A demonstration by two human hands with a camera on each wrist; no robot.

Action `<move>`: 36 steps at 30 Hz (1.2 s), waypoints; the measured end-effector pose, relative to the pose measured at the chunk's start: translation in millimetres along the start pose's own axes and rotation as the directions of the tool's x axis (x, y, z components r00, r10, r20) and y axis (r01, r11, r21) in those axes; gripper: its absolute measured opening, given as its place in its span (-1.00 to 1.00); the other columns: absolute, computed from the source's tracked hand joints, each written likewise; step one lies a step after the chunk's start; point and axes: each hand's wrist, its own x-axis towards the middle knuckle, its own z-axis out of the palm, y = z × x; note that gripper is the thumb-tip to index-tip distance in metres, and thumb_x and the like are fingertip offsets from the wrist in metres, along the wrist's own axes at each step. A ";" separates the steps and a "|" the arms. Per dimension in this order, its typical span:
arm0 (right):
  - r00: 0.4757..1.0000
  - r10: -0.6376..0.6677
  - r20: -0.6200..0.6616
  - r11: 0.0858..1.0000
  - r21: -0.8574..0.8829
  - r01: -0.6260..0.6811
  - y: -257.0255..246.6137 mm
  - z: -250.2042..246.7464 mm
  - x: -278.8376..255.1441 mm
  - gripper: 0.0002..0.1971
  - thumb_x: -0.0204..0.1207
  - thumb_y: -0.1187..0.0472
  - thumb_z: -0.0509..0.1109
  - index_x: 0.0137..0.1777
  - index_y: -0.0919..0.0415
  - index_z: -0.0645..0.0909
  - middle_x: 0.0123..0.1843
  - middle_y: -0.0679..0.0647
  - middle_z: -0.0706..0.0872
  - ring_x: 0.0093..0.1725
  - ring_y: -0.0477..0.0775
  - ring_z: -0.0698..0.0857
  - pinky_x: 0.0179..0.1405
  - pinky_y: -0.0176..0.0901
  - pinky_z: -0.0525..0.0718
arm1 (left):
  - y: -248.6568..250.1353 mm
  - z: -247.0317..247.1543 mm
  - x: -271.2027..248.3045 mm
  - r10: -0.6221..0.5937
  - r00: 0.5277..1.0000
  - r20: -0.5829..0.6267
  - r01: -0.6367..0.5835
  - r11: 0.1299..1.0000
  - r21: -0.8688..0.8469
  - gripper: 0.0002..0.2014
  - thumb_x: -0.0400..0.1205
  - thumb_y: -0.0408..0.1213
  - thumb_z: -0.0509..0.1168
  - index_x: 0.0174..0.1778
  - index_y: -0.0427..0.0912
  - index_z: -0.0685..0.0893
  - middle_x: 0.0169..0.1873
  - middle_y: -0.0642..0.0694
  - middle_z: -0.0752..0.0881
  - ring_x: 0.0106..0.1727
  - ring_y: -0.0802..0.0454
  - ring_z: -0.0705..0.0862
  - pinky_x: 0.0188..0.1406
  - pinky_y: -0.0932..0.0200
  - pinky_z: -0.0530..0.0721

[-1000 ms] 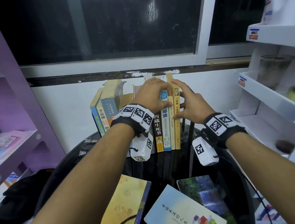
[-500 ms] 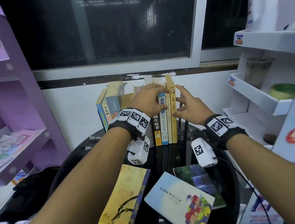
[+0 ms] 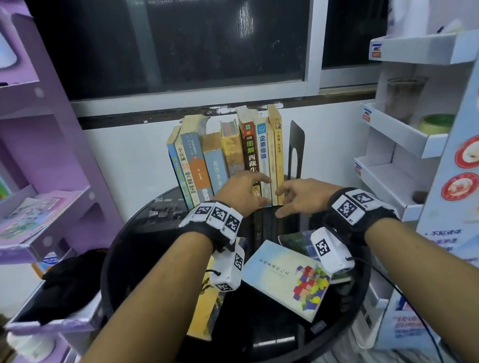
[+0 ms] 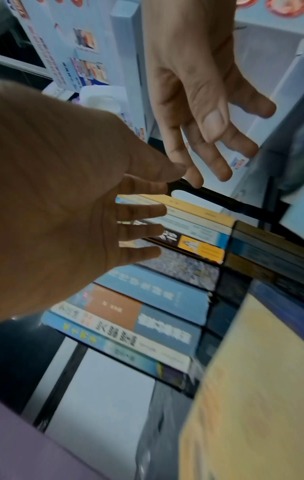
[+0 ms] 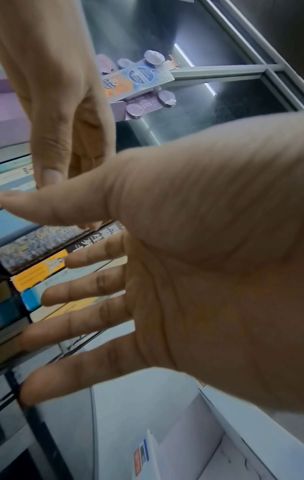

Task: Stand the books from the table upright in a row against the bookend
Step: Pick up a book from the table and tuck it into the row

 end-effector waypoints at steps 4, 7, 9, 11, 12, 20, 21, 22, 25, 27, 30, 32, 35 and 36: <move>0.996 0.040 0.084 0.998 -0.056 -0.036 1.1 10.9 -1.9 -0.31 0.36 -0.14 0.56 0.46 0.06 0.46 0.32 0.03 0.61 0.16 0.04 0.64 0.15 -0.05 0.67 | -3.6 15.7 -12.7 -0.050 0.987 0.155 0.053 0.998 -0.016 -0.49 0.61 -0.14 0.38 0.49 -0.06 0.48 0.43 -0.11 0.55 0.41 -0.08 0.52 0.26 0.13 0.46; 0.990 0.057 0.130 0.994 -0.104 -0.044 -5.9 7.5 -5.6 -0.30 0.36 -0.16 0.55 0.46 0.07 0.47 0.30 0.01 0.65 0.18 0.05 0.65 0.24 0.00 0.63 | -10.7 16.6 -12.2 -0.089 0.967 0.237 0.103 0.993 -0.048 -0.45 0.61 -0.10 0.38 0.52 -0.06 0.43 0.45 -0.06 0.54 0.41 -0.05 0.53 0.34 0.10 0.48; 0.985 0.068 0.156 0.990 -0.132 -0.047 -8.5 13.0 -15.1 -0.30 0.35 -0.15 0.57 0.45 0.08 0.47 0.26 0.01 0.65 0.14 0.07 0.69 0.08 -0.03 0.72 | -9.2 22.1 -22.1 -0.104 0.956 0.274 0.116 0.993 -0.027 -0.41 0.59 -0.04 0.39 0.53 -0.05 0.41 0.45 -0.06 0.54 0.40 -0.04 0.54 0.36 0.10 0.47; 0.961 0.141 0.238 0.987 -0.112 -0.117 0.5 43.6 -42.3 -0.31 0.31 -0.13 0.61 0.41 0.06 0.50 0.17 -0.02 0.64 0.05 0.05 0.72 -0.10 -0.11 0.75 | -6.7 52.5 -48.7 -0.116 0.909 0.401 0.139 0.990 -0.030 -0.36 0.56 0.03 0.41 0.54 -0.03 0.39 0.44 -0.06 0.56 0.38 -0.05 0.55 0.36 0.09 0.48; 0.962 0.140 0.236 0.988 -0.104 -0.118 -2.3 44.0 -42.5 -0.29 0.28 -0.14 0.63 0.41 0.05 0.50 0.15 -0.03 0.64 0.03 0.03 0.72 -0.10 -0.12 0.75 | -7.0 53.2 -50.1 -0.123 0.900 0.417 0.142 0.990 -0.014 -0.32 0.54 0.06 0.42 0.55 -0.01 0.37 0.44 -0.05 0.55 0.38 -0.05 0.55 0.36 0.10 0.48; 0.973 0.095 0.210 0.980 -0.190 -0.055 -6.7 55.2 -48.8 -0.28 0.14 -0.03 0.73 0.31 0.13 0.60 0.16 0.00 0.72 0.07 0.01 0.72 0.17 -0.04 0.71 | -3.9 60.2 -52.9 -0.115 0.874 0.472 0.086 0.993 0.083 -0.10 0.40 0.05 0.55 0.60 -0.03 0.26 0.46 -0.09 0.52 0.40 -0.12 0.52 0.42 -0.04 0.47; 0.974 0.099 0.205 0.980 -0.188 -0.060 -6.5 57.4 -49.9 -0.27 0.13 -0.01 0.74 0.32 0.13 0.58 0.15 -0.01 0.71 0.07 0.00 0.72 0.15 -0.06 0.71 | -4.3 61.6 -54.1 -0.113 0.882 0.457 0.085 0.993 0.080 -0.09 0.38 0.04 0.56 0.60 -0.06 0.27 0.45 -0.09 0.53 0.40 -0.11 0.52 0.41 -0.03 0.47; 0.975 0.103 0.196 0.983 -0.170 -0.070 -5.5 58.2 -50.0 -0.25 0.13 0.00 0.74 0.32 0.11 0.56 0.12 -0.02 0.70 0.05 -0.01 0.71 0.12 -0.08 0.71 | -6.0 62.7 -53.7 -0.111 0.891 0.441 0.090 0.994 0.068 -0.08 0.36 0.03 0.58 0.59 -0.07 0.28 0.44 -0.09 0.54 0.39 -0.10 0.53 0.41 -0.03 0.48; 0.974 0.100 0.204 0.992 -0.096 -0.082 -2.5 59.6 -50.9 -0.28 0.18 0.06 0.73 0.33 0.08 0.51 0.00 -0.06 0.69 -0.06 -0.07 0.72 0.01 -0.14 0.73 | -10.1 64.0 -55.0 -0.102 0.910 0.402 0.101 0.995 0.024 -0.08 0.35 0.01 0.59 0.58 -0.07 0.30 0.40 -0.06 0.58 0.36 -0.06 0.55 0.38 0.03 0.50; 0.970 0.094 0.225 0.994 -0.069 -0.080 -1.0 59.4 -52.7 -0.29 0.22 0.07 0.71 0.34 0.09 0.48 0.06 -0.02 0.70 -0.03 -0.05 0.73 0.06 -0.10 0.73 | -13.8 64.2 -54.9 -0.088 0.917 0.389 0.102 0.995 -0.014 -0.10 0.38 -0.01 0.58 0.59 -0.06 0.29 0.38 -0.05 0.58 0.34 -0.03 0.56 0.32 0.12 0.49; 0.963 0.071 0.261 0.997 -0.042 -0.062 -2.5 55.4 -54.8 -0.36 0.35 0.10 0.64 0.37 0.10 0.42 0.13 0.02 0.71 0.04 0.01 0.74 0.13 -0.06 0.71 | -15.7 60.9 -54.4 -0.080 0.925 0.370 0.117 0.990 -0.076 -0.14 0.43 0.02 0.53 0.60 -0.02 0.28 0.38 -0.05 0.58 0.32 -0.02 0.56 0.30 0.14 0.49; 0.958 0.049 0.283 0.999 -0.013 -0.047 -4.1 51.1 -54.9 -0.42 0.42 0.12 0.59 0.37 0.11 0.41 0.13 0.04 0.73 0.06 0.04 0.77 0.17 0.00 0.71 | -15.9 58.4 -53.9 -0.090 0.931 0.353 0.135 0.985 -0.104 -0.16 0.48 0.05 0.47 0.63 0.01 0.23 0.40 -0.07 0.56 0.34 -0.06 0.56 0.31 0.12 0.48; 0.962 0.020 0.272 0.999 0.023 -0.027 -5.5 43.0 -55.9 -0.50 0.48 0.13 0.53 0.34 0.07 0.39 0.12 0.06 0.74 0.05 0.06 0.78 0.17 0.04 0.72 | -18.8 54.8 -51.5 -0.083 0.942 0.325 0.144 0.975 -0.168 -0.20 0.53 0.07 0.42 0.64 0.05 0.19 0.39 -0.10 0.56 0.33 -0.08 0.57 0.32 0.09 0.49; 0.965 0.013 0.260 0.998 0.050 -0.026 -5.7 40.1 -56.3 -0.52 0.49 0.15 0.52 0.33 0.08 0.38 0.12 0.06 0.73 0.04 0.06 0.78 0.17 0.05 0.72 | -20.3 52.9 -50.7 -0.081 0.944 0.321 0.153 0.966 -0.207 -0.22 0.54 0.07 0.41 0.63 0.06 0.19 0.38 -0.10 0.57 0.32 -0.08 0.57 0.34 0.06 0.50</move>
